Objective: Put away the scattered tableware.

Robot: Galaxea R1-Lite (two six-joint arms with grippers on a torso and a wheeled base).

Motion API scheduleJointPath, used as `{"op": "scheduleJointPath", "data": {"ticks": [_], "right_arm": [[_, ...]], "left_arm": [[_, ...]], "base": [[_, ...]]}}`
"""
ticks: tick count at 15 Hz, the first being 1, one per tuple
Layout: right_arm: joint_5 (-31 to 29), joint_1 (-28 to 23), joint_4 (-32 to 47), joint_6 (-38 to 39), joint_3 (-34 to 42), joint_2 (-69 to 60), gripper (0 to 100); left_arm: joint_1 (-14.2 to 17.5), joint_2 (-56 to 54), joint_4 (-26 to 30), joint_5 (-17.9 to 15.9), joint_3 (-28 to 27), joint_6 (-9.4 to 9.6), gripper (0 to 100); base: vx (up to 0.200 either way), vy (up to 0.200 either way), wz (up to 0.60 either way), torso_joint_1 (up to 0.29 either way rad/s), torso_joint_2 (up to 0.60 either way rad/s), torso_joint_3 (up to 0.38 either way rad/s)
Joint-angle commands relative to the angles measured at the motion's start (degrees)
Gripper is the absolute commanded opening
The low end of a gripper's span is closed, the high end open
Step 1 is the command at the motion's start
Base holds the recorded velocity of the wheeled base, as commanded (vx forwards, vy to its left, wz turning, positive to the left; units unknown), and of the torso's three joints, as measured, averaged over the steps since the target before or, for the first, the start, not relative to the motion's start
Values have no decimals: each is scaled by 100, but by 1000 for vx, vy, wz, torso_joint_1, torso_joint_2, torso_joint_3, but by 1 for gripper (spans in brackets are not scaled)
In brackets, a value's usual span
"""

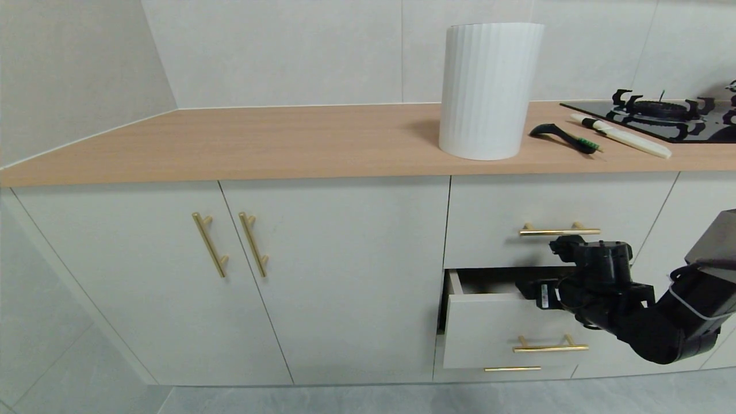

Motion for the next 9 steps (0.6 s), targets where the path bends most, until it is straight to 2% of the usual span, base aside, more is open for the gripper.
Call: {"op": "scheduleJointPath", "data": {"ticks": [1, 4, 9], "right_arm": [[-4, 3, 345, -18, 42, -191, 100], [5, 12, 723, -27, 50, -411, 100], [66, 100, 2050, -106, -2, -1044, 100]], "left_arm": [[1, 2, 0, 1, 0, 0, 100], [1, 2, 0, 1, 0, 0, 100], [1, 2, 0, 1, 0, 0, 100]], "base": [[0, 0, 0, 0, 0, 0], [0, 0, 0, 0, 0, 0], [0, 0, 0, 0, 0, 0]]}}
